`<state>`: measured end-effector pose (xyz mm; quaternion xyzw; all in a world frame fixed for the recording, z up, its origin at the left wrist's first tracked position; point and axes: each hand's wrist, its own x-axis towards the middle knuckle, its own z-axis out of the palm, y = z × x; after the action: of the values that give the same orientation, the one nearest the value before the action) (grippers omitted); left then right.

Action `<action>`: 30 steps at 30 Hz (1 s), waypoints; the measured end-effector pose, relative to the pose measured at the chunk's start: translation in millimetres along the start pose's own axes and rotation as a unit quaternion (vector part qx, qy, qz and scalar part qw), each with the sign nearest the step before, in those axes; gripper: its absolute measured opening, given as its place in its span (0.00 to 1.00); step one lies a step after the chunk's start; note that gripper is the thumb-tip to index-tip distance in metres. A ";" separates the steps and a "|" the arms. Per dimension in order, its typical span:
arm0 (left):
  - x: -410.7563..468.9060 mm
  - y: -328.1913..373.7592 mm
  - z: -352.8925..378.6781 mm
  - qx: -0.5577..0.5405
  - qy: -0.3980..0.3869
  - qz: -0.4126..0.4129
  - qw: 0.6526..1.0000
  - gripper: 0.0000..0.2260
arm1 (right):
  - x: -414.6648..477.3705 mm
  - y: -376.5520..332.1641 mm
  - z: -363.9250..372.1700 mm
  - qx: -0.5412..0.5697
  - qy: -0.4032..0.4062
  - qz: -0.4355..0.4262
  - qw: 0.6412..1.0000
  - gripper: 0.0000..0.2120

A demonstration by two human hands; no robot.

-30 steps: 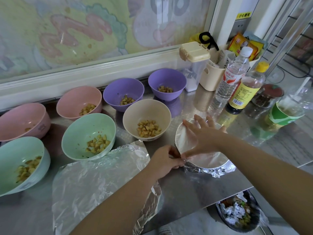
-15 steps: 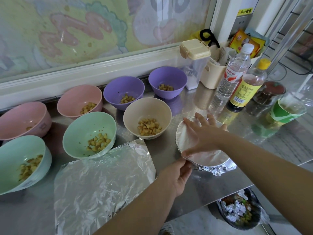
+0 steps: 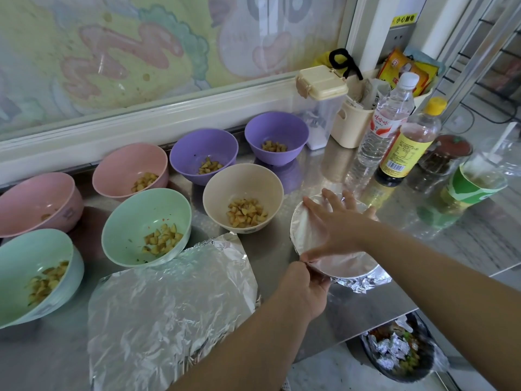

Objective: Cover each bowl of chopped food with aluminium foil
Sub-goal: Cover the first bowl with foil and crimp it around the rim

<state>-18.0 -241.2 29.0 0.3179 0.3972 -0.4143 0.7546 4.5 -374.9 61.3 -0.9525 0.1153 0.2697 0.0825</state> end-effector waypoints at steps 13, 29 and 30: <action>-3.8 27.2 -3.8 0.002 -0.211 -0.072 0.975 0.34 | 5.0 1.3 7.4 -0.008 0.029 -0.002 1.000 0.65; -4.3 38.7 -5.7 0.102 -0.292 -0.039 0.950 0.35 | 8.6 -1.1 6.7 0.017 0.022 0.016 0.999 0.65; -3.4 39.5 -5.7 0.101 -0.294 -0.042 0.949 0.36 | 8.2 -2.0 7.3 0.017 0.024 0.020 0.999 0.65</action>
<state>13.6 -217.4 35.2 0.2395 0.1263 -0.5587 0.7839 8.2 -372.9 51.0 -0.9547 0.1406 0.2461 0.0905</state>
